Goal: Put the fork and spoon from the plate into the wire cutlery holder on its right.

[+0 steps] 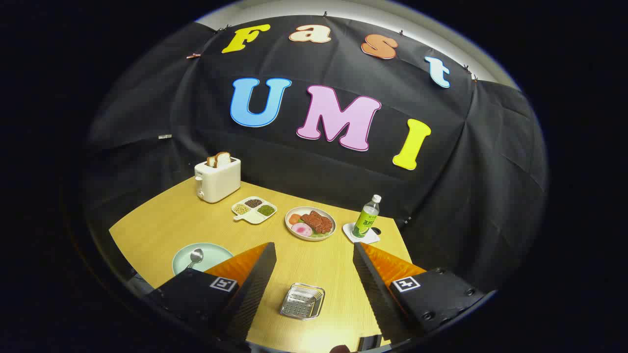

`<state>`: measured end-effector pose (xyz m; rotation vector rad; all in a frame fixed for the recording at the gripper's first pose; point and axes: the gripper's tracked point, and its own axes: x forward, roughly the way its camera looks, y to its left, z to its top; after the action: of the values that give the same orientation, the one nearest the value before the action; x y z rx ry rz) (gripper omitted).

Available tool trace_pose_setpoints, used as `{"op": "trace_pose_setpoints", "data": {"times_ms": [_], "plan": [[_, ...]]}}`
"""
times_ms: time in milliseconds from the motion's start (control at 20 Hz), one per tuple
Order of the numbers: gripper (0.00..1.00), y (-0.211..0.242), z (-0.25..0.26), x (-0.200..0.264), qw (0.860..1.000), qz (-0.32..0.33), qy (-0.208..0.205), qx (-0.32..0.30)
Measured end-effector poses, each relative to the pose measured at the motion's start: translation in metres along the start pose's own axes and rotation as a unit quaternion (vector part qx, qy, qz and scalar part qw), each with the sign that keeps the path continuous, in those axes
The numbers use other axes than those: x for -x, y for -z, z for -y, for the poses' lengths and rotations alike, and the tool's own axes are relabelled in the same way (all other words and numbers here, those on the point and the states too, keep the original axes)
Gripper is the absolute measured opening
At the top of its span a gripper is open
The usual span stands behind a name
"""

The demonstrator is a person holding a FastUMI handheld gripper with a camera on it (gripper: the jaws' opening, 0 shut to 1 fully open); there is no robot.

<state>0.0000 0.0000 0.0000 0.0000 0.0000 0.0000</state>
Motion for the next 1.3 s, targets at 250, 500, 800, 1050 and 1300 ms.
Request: {"op": "trace_pose_setpoints", "data": {"times_ms": [250,500,800,1050,1300], "plan": [[0.98,0.002,-0.001,-0.005,1.0,-0.006,0.013,-0.007],[0.99,0.005,-0.007,-0.011,1.0,-0.012,0.022,-0.012],[0.99,0.009,-0.022,-0.016,0.999,-0.021,0.023,-0.012],[0.98,0.036,-0.075,-0.018,0.995,-0.081,-0.039,-0.032],[0.95,0.082,-0.148,-0.024,0.977,-0.178,-0.103,-0.055]]}}
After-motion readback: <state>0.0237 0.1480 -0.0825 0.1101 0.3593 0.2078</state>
